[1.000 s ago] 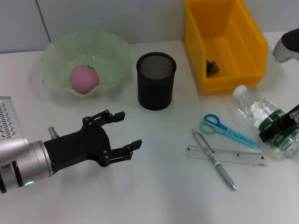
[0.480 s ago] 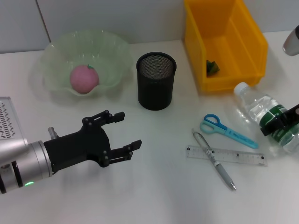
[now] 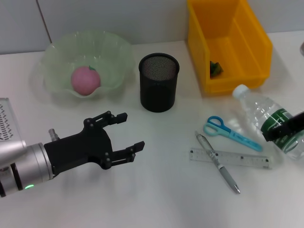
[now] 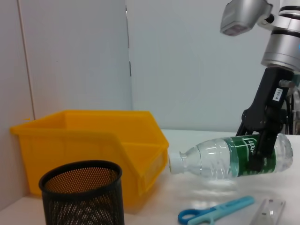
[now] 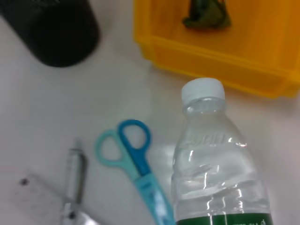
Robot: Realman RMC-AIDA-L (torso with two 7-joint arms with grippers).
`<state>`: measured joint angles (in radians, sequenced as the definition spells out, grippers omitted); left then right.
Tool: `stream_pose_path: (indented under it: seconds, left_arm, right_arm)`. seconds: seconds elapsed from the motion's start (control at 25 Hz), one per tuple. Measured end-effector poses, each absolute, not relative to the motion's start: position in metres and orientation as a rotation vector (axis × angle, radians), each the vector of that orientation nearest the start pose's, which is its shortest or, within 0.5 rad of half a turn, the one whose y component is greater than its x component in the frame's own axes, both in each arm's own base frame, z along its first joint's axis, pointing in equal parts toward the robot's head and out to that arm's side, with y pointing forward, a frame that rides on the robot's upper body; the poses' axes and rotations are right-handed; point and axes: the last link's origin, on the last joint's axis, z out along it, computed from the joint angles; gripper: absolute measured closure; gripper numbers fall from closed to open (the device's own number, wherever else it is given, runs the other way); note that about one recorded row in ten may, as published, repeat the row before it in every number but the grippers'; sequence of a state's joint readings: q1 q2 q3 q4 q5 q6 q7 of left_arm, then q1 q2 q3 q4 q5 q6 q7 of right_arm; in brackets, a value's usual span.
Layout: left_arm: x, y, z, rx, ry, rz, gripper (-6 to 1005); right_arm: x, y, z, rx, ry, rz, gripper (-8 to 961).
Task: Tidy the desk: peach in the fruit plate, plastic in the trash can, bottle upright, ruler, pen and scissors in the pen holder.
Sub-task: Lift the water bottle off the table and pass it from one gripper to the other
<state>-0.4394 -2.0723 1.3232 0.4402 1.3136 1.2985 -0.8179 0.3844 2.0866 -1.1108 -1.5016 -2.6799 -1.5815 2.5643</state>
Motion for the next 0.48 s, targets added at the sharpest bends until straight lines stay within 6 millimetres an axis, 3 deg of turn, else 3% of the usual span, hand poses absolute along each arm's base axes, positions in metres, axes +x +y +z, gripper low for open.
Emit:
stream_pose_path:
  seconds: [0.36, 0.48]
  left_arm:
    - [-0.25, 0.3, -0.059, -2.609, -0.218, -0.902, 184]
    - [-0.247, 0.299, -0.053, -2.575, -0.241, -0.975, 183]
  right_arm:
    - [0.251, 0.305, 0.079, -2.345, 1.108, -0.109, 180]
    - [0.248, 0.297, 0.08, -2.407, 0.993, 0.009, 180]
